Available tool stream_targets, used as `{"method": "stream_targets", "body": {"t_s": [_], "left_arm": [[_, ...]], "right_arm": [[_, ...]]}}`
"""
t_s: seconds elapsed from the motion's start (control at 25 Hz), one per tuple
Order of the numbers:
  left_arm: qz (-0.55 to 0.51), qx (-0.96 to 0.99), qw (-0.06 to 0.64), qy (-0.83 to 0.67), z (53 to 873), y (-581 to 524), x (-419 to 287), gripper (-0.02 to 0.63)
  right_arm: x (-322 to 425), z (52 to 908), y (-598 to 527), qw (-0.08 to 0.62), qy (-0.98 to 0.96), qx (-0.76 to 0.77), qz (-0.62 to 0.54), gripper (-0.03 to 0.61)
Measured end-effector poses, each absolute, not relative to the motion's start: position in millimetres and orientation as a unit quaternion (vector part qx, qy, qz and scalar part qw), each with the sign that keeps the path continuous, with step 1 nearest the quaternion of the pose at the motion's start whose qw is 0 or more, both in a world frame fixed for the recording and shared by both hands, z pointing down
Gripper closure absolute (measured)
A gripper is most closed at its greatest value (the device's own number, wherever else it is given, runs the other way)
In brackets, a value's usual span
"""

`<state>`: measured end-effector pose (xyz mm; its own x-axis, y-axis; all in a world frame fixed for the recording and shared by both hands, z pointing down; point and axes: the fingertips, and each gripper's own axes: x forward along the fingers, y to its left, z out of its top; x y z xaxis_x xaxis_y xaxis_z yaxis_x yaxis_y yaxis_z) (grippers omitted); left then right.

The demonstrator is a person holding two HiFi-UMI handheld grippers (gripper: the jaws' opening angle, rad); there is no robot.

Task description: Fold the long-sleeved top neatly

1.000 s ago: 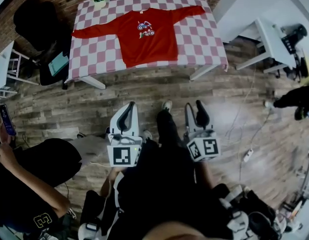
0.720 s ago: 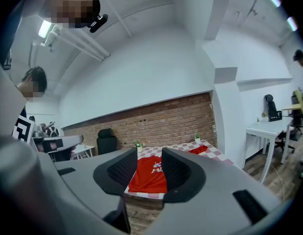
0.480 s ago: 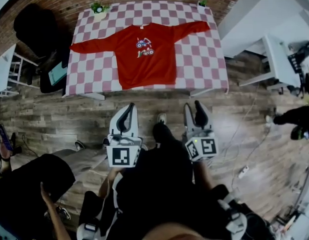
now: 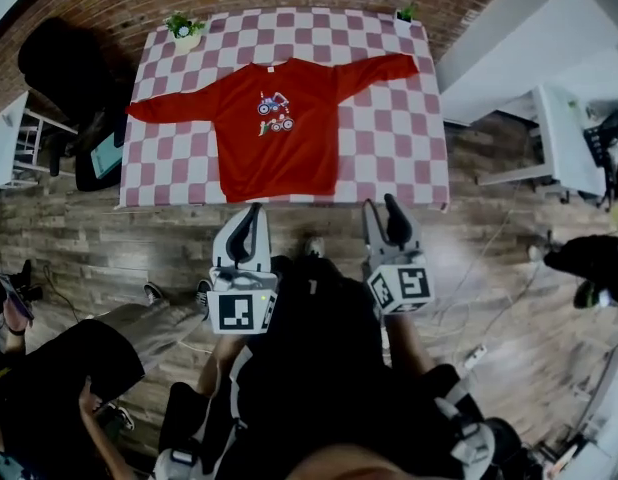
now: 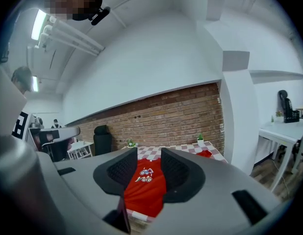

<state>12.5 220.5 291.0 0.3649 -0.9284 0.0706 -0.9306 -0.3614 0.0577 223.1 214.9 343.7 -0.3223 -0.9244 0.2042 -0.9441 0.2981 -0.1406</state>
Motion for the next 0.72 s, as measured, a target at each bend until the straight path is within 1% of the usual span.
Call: {"method": "stream_targets", "body": {"t_s": [0.44, 0.72], "left_arm": [[0.017, 0.823, 0.053, -0.565, 299, 153, 40, 0.606], [0.018, 0.831, 0.06, -0.553, 308, 91, 48, 0.606]], "right_arm": [[254, 360, 129, 0.057, -0.8, 0.582, 0.136, 0.443], [273, 374, 60, 0.06, -0.785, 0.598, 0.151, 0.443]]}}
